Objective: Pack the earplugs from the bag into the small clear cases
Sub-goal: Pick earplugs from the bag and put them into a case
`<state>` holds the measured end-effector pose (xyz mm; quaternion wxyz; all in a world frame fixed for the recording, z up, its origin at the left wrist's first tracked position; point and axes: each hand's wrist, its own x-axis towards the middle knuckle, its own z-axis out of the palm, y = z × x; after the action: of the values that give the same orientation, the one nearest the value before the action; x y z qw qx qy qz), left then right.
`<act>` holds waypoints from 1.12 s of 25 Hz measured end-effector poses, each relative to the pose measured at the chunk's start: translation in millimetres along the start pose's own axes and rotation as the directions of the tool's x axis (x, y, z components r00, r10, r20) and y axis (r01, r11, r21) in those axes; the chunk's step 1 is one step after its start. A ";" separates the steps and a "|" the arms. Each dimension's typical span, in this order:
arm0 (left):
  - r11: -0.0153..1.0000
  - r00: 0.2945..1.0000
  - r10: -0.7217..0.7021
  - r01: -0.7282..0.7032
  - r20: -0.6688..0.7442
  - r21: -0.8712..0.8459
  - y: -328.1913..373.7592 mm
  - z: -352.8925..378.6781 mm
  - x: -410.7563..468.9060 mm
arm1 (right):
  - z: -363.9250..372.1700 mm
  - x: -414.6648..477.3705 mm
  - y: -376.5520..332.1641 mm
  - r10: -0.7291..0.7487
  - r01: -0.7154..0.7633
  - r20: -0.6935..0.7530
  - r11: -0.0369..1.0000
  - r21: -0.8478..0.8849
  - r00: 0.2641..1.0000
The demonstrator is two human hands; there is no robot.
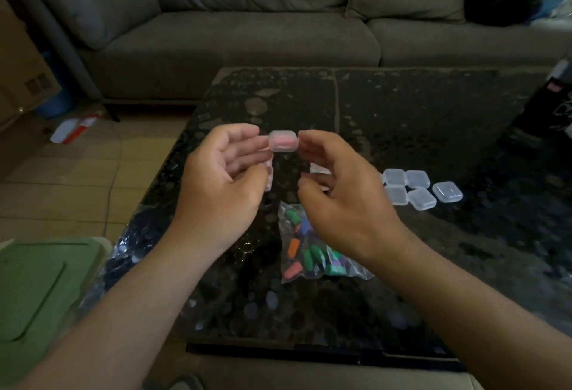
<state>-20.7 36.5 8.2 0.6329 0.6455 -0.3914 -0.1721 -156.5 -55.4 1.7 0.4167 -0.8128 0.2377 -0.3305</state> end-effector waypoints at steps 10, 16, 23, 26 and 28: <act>0.979 0.997 -0.073 0.066 0.029 0.195 -9.0 -6.1 18.1 | 25.5 21.7 2.3 0.101 -0.117 0.328 0.993 0.030 0.939; 0.968 0.993 -0.117 0.106 0.033 0.225 -15.4 -3.6 22.2 | 25.9 29.7 9.5 0.132 -0.146 0.358 0.989 0.012 0.924; 0.969 0.990 -0.143 0.137 0.016 0.204 -17.2 -0.4 24.3 | 27.3 30.1 14.0 0.139 -0.141 0.365 0.990 -0.022 0.921; 0.970 0.987 -0.158 0.155 0.002 0.190 -15.7 -0.5 24.0 | 28.3 30.4 12.9 0.139 -0.140 0.366 0.990 -0.024 0.920; 0.969 0.986 -0.168 0.165 -0.001 0.185 -15.1 -1.1 24.0 | 28.8 29.8 13.5 0.136 -0.136 0.361 0.990 -0.026 0.922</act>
<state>-0.4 18.3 0.6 0.5509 0.7304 -0.3548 -0.1925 -116.8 -67.4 -12.0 0.4753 -0.8413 0.2127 -0.1452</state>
